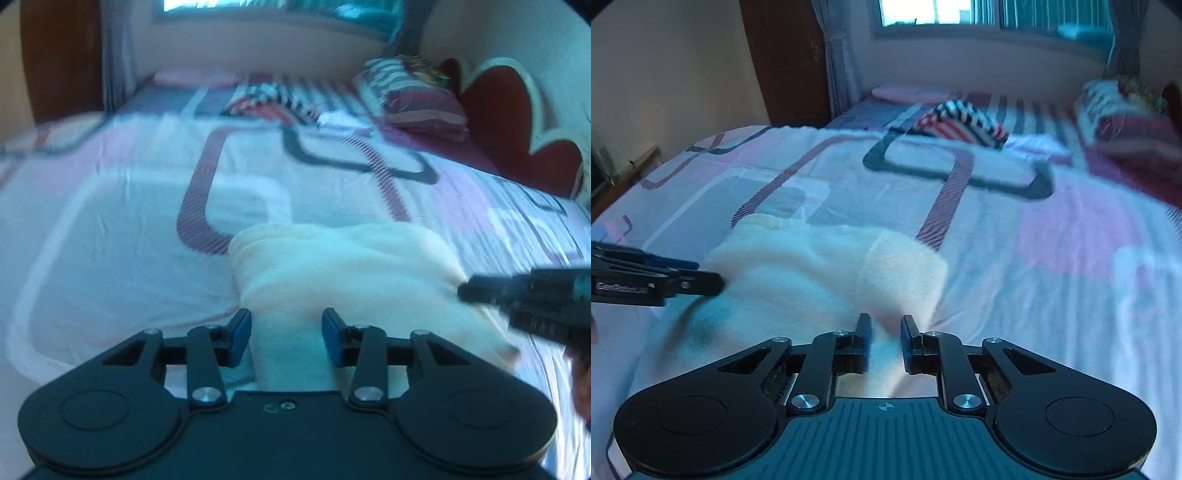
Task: Fold small clothes
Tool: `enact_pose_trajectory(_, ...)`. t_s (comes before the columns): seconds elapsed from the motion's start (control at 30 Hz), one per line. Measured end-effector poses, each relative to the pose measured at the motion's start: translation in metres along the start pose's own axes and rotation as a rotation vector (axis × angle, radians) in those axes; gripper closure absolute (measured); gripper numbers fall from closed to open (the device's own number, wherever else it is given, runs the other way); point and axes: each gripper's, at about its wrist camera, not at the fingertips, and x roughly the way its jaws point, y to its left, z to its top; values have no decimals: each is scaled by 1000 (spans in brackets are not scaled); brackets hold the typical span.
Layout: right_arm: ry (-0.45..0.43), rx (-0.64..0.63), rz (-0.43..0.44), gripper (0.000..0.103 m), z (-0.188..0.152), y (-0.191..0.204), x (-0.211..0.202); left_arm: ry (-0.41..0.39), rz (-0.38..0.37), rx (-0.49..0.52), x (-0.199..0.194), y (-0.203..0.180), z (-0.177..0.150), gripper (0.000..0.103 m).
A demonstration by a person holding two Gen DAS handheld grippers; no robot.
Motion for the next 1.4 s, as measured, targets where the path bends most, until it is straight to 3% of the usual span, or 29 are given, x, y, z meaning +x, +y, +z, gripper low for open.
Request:
enact_pose_trajectory(0.07,-47,-7,36,87,-7,6,-29,-26,-4,16,-21,-5,-16,64)
enact_pose_trajectory(0.2,-43,-108,107,87,-32,39,-58,-26,15,5,-44,-10,-56,64)
enact_pose_trajectory(0.33,47,-170,26,87,-59,56,-41,26,42,-44,-40,-9,-85,60)
enact_pose_trajectory(0.63,78,-103,-56,87,-66,52,-34,25,68,-42,-51,-18,-90,63)
enact_pose_trajectory(0.97,-63,-58,-28,87,-84,84,-134,-77,63,-11,-123,-31,-110,61)
enact_pose_trajectory(1.03,-92,-45,-20,87,-91,92,-157,-113,69,-4,-145,-35,-121,56)
enact_pose_trajectory(1.13,-125,-26,-32,85,-103,106,-190,-185,89,-27,-180,-38,-141,15)
enact_pose_trajectory(1.17,-128,-15,-39,68,-108,108,-198,-222,95,-33,-192,-39,-147,1)
enact_pose_trajectory(1.2,-133,0,-56,48,-113,111,-208,-257,107,-28,-204,-42,-155,1)
enact_pose_trajectory(1.23,-149,16,-76,8,-120,115,-218,-271,120,-19,-215,-45,-162,1)
enact_pose_trajectory(1.27,-190,27,-90,0,-127,117,-230,-276,122,-11,-224,-47,-168,1)
enact_pose_trajectory(1.3,-225,29,-86,0,-135,121,-242,-278,120,-6,-233,-49,-174,1)
enact_pose_trajectory(1.4,-223,40,-102,0,-152,130,-266,-279,114,-33,-259,-55,-190,1)
